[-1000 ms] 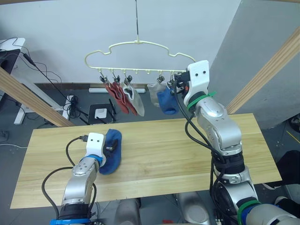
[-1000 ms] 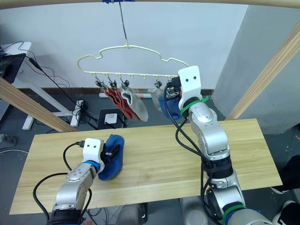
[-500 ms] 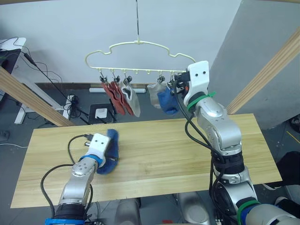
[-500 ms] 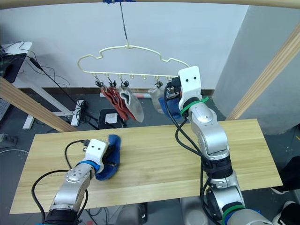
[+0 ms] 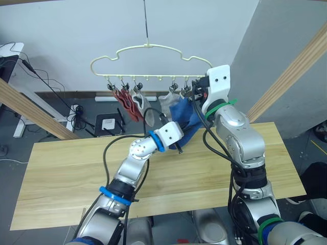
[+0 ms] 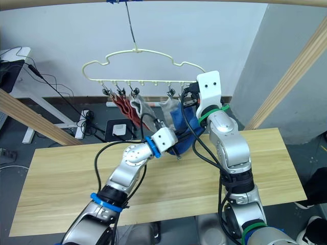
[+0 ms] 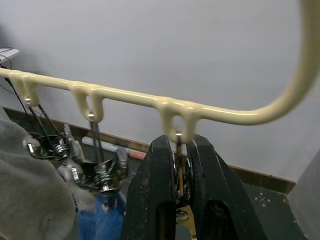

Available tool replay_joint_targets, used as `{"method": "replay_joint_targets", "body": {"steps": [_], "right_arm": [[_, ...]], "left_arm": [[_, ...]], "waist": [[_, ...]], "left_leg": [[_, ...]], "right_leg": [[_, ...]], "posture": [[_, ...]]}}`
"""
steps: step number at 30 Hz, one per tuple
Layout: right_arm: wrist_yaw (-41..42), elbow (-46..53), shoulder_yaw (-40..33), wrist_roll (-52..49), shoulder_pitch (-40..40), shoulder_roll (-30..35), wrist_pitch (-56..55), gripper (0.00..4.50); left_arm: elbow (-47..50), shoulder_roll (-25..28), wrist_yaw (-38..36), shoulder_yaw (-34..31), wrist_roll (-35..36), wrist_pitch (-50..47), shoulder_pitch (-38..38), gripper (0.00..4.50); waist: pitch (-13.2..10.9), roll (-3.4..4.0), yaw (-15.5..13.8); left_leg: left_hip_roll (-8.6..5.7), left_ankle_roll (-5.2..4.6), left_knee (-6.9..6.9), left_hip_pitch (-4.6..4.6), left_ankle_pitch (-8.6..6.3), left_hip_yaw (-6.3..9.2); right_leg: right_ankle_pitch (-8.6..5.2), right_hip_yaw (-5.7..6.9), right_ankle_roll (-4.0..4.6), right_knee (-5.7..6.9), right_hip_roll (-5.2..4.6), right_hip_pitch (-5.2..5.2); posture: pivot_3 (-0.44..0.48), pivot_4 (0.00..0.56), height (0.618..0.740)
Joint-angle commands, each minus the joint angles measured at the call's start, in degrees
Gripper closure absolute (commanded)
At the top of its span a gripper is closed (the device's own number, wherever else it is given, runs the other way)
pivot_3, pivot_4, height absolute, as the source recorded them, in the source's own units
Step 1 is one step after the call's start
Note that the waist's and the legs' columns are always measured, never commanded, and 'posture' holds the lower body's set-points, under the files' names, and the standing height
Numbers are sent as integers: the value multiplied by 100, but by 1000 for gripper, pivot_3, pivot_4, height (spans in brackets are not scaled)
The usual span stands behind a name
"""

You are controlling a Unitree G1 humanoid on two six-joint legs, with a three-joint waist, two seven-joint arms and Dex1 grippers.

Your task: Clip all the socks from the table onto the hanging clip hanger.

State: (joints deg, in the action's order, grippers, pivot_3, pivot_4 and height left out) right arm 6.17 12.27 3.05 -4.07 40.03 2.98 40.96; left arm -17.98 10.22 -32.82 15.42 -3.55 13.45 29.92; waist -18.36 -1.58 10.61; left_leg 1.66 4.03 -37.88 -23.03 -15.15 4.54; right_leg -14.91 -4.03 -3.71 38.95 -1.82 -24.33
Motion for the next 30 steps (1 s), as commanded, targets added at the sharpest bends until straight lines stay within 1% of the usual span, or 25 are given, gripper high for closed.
{"method": "replay_joint_targets", "body": {"steps": [1, 5, 14, 22, 30], "right_arm": [[-28, 321, -47, -46, 88, -11, 21, 4450], [-23, 368, -45, -53, 70, -9, 65, 4450], [-6, 356, -38, -67, 66, -16, 108, 4450], [-2, 374, -29, -76, 48, -36, 150, 4450], [-10, 362, -35, -76, 57, -71, 142, 4450]], "left_arm": [[-410, -309, 577, 11, -290, 358, 268, 4500], [-519, -435, 812, -38, -362, 427, 286, 4500], [-455, -439, 1171, -158, -440, 443, 435, 4500], [-420, -436, 1101, -113, -416, 410, 484, 4500], [-501, -430, 956, -8, -494, 114, 456, 4500]], "waist": [[0, 0, 32], [0, 0, 51], [0, 0, 53], [0, 0, 52], [0, 0, 53]], "left_leg": [[0, 0, 0, 0, 0, 0], [0, 0, 0, 0, 0, 0], [-1, 0, -1, 0, 0, 1], [-1, 0, 0, 0, 0, 1], [-1, 0, 0, 0, 0, 1]], "right_leg": [[0, 0, 0, 0, 0, 0], [0, 0, -1, 0, 0, 0], [0, 0, -1, 1, 0, 1], [0, 1, -1, 0, 0, 1], [-1, 1, -2, 0, 1, 2]], "posture": [[-267, 283, 733], [-269, 286, 733], [-266, 290, 733], [-263, 292, 733], [-261, 289, 733]]}}
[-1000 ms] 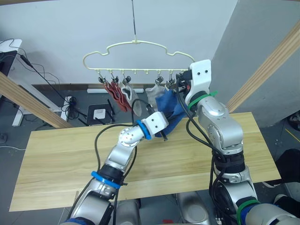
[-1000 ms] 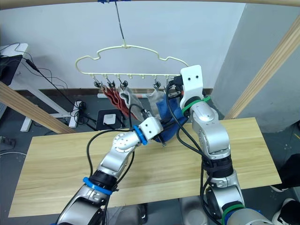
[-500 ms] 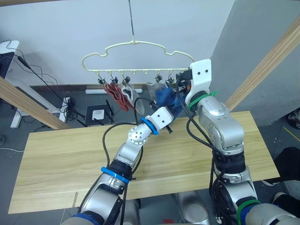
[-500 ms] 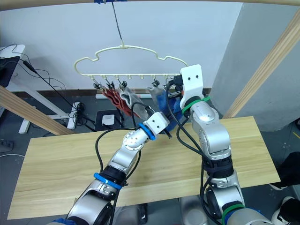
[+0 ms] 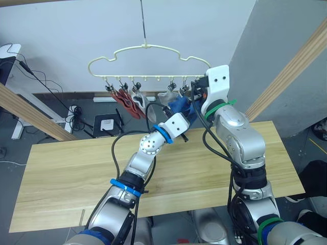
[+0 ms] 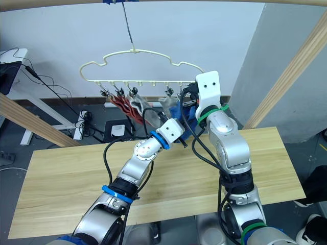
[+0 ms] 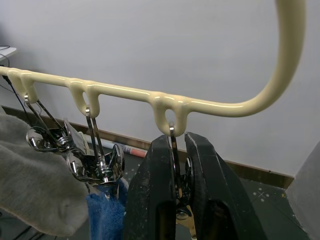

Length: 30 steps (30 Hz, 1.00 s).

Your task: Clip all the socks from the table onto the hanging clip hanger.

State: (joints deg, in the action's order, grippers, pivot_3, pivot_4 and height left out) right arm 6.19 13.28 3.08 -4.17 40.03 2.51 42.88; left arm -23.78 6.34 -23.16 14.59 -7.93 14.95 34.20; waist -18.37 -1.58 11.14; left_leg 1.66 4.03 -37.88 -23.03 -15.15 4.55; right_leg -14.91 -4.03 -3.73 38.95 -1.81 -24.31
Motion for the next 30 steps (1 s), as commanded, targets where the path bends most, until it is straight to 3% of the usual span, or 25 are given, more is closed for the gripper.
{"method": "replay_joint_targets", "body": {"steps": [1, 30], "right_arm": [[-10, 262, -37, -64, 55, -27, -51, 4450], [-2, 215, 33, 12, 14, 28, -30, 4450]], "left_arm": [[86, -37, -18, 82, -71, -89, 24, 4500], [129, -169, 246, -54, -89, -278, 349, 4500]], "waist": [[0, 0, 0], [0, 0, -1]], "left_leg": [[0, 0, 0, 0, 0, 1], [0, 0, 0, 0, 0, 1]], "right_leg": [[0, 0, 0, 0, 0, 0], [0, 0, 0, 0, 0, 0]], "posture": [[-261, 289, 733], [-259, 283, 733]]}}
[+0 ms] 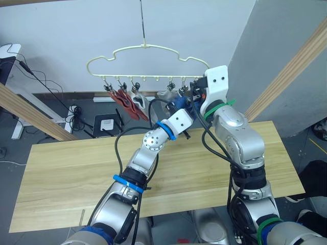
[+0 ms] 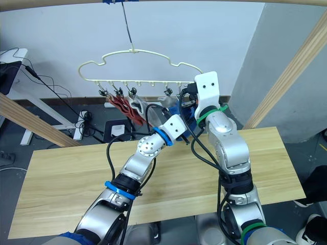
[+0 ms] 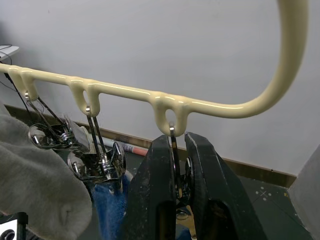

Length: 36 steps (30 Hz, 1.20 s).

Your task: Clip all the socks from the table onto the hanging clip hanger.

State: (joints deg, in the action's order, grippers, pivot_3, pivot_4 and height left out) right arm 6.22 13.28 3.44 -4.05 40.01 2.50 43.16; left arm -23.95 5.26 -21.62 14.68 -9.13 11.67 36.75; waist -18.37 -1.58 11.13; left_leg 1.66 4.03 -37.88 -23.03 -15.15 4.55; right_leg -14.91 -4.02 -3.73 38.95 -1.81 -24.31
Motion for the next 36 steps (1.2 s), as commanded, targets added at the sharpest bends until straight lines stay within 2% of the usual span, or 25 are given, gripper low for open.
{"method": "replay_joint_targets", "body": {"steps": [1, 5, 10, 14, 15, 22, 23, 25, 30, 35, 36], "right_arm": [[2, 211, 5, 5, 16, 43, -58, 4450], [-4, 226, 15, 13, -2, 73, -70, 4450], [-52, 298, -55, -16, 0, 66, -11, 2834], [-36, 533, -163, -145, -40, 37, 142, 1323], [1, 664, -197, -216, -75, 32, 213, 1108], [659, 1876, -301, -830, -584, 577, 890, 1108], [771, 2005, -328, -927, -642, 705, 973, 1080], [998, 2203, -430, -1132, -734, 977, 1117, 1080], [1548, 2327, -599, -1489, -891, 1715, 1079, 1080], [2504, 2411, -644, -1866, -1157, 2577, 635, 1080], [2661, 2371, -665, -1907, -1202, 2732, 533, 912]], "left_arm": [[150, -66, 102, -73, 41, 55, 93, 4500], [142, -76, 136, -89, 47, 68, 110, 4500], [112, -109, 171, -119, 75, 22, 145, 4500], [113, -196, 183, -152, 128, -104, 201, 4500], [104, -222, 181, -166, 146, -142, 223, 4500], [103, -424, -23, -373, 559, -483, 261, 4500], [133, -440, -87, -402, 650, -570, 247, 4050], [251, -465, -387, -452, 950, -956, 191, 3674], [959, -93, -1198, -419, 1383, -1408, -136, 2109], [2372, 1005, -2446, -510, 2030, -1968, -743, 665], [2664, 1279, -2659, -624, 2227, -2125, -870, 354]], "waist": [[0, 0, 0], [0, 0, 0], [0, 0, -1], [0, 0, -2], [0, 0, -3], [0, 0, -3], [0, 0, -3], [0, 0, -2], [0, 0, 14], [0, 1, 14], [0, 1, 10]], "left_leg": [[0, 0, 0, 0, 0, 0], [0, 0, 0, 0, 0, 0], [0, 0, 0, 0, 0, 0], [0, 0, 0, 0, 0, 0], [0, 0, 0, -1, 0, 0], [-2, 0, 0, -3, 0, 0], [-2, 0, 0, -4, 0, 0], [-2, 0, 0, -2, 0, 1], [1, 0, 0, 0, 0, 0], [5, 0, 3, 3, 0, -1], [5, 0, 2, 3, 0, 0]], "right_leg": [[0, 0, 0, 0, 0, 0], [0, 0, 0, 0, 0, 0], [0, 0, 0, 0, 0, 0], [0, -1, 0, 0, 0, 0], [0, 0, 0, 0, 0, 0], [-1, 0, -1, -4, 0, 0], [-1, 0, -1, -4, 0, 0], [-1, 1, -2, -3, 0, 1], [-1, -2, -2, -2, 6, 2], [-1, -4, -1, -1, 11, 2], [-1, -4, -1, -1, 11, 2]], "posture": [[-259, 283, 733], [-260, 282, 733], [-259, 282, 733], [-253, 280, 733], [-253, 280, 733], [-262, 281, 733], [-263, 281, 733], [-266, 281, 733], [-258, 276, 733], [-240, 259, 733], [-235, 253, 733]]}}
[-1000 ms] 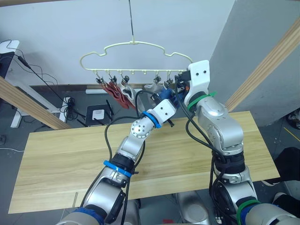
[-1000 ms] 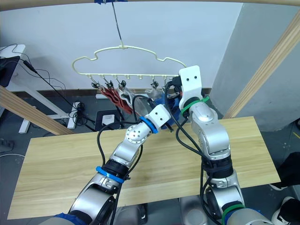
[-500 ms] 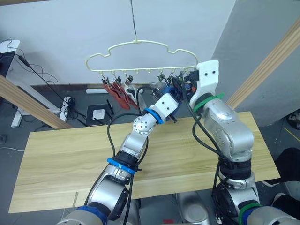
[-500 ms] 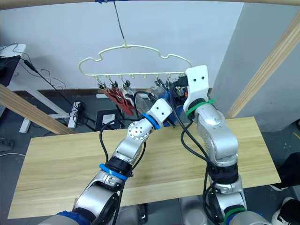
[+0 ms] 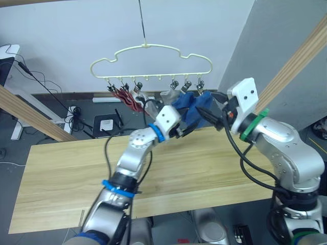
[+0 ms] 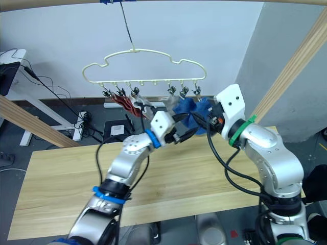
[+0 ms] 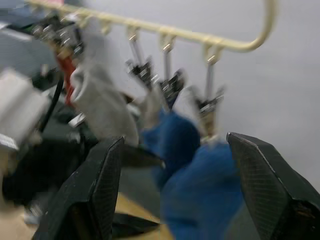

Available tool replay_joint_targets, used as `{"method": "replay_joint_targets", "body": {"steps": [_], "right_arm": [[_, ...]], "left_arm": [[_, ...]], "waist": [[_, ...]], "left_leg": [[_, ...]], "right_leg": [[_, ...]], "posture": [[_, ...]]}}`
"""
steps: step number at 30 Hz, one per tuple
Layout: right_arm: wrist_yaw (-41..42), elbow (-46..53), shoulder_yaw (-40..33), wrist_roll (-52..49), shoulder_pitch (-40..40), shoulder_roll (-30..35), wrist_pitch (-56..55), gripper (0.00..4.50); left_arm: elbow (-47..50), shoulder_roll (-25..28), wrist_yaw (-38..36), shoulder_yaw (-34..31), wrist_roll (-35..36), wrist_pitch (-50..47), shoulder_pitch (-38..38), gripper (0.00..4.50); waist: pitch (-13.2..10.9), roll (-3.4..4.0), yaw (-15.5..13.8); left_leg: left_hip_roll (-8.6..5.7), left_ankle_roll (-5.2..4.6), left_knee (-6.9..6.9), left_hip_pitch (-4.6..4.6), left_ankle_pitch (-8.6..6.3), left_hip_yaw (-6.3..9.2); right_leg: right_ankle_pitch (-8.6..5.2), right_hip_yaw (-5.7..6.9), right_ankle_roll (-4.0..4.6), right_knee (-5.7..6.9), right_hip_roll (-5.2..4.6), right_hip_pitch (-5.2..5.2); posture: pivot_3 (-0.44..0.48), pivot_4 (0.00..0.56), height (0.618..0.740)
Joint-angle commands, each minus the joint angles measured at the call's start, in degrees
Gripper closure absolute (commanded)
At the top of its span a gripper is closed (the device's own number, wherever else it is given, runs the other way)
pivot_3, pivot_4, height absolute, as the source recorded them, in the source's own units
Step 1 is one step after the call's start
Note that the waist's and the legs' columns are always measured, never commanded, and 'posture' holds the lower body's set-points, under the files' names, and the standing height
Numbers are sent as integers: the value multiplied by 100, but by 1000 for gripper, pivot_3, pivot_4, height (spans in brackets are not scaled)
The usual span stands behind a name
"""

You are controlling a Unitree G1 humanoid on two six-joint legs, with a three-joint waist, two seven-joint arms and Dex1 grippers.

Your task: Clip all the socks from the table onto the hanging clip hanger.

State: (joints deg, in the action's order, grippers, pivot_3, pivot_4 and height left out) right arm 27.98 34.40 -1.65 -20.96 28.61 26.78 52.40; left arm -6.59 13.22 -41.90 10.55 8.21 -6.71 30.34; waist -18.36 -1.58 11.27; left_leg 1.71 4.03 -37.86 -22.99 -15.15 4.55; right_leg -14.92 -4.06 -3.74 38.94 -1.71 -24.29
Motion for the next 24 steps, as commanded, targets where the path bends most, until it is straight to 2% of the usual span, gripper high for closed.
{"method": "replay_joint_targets", "body": {"steps": [1, 4, 8, 11, 16, 19, 24], "right_arm": [[642, 205, -164, -246, -93, 456, -512, 713], [986, -30, -210, -267, -86, 810, -834, 29], [1415, -361, -337, -356, 32, 1231, -1161, 29], [1732, -690, -489, -409, 95, 1531, -1417, 29], [1994, -1188, -729, -498, 203, 1743, -1753, 29], [2245, -1345, -745, -462, 98, 1931, -1979, 29], [2342, -1531, -718, -412, 52, 1999, -2225, 29]], "left_arm": [[1194, 757, -823, -342, 700, -463, -345, 50], [1844, 1529, -1210, -881, 1341, -1030, -670, 0], [2395, 2569, -1395, -1881, 2068, -1946, -1170, 0], [2519, 3230, -1436, -2720, 2331, -2313, -1686, 0], [2323, 3718, -975, -3551, 2070, -2466, -2173, 0], [2299, 3988, -871, -3713, 1808, -2482, -2519, 0], [2018, 4041, -911, -3839, 1841, -2350, -2608, 0]], "waist": [[0, 0, -10], [3, 2, -22], [15, 1, -50], [61, -1, -60], [171, -7, -210], [250, -11, -329], [350, -15, -408]], "left_leg": [[1, 0, -1, 0, 0, 0], [1, 0, -4, 1, 0, 1], [1, 1, -6, 3, 0, 2], [3, 1, -3, 3, 0, 1], [3, 1, -1, 2, 0, 0], [2, 1, -2, 3, 0, -1], [2, 1, -3, 4, 1, -1]], "right_leg": [[0, 0, 0, 1, 0, 0], [0, 1, 0, 1, -1, 2], [0, 2, 0, 1, -1, 7], [0, 2, 0, 0, -1, 4], [0, 4, 1, -4, -3, 2], [0, 4, 2, -4, -3, 3], [0, 6, 2, -3, -3, 5]], "posture": [[-230, 246, 733], [-216, 225, 733], [-185, 197, 733], [-147, 171, 733], [-111, 140, 733], [-95, 126, 733], [-77, 99, 733]]}}
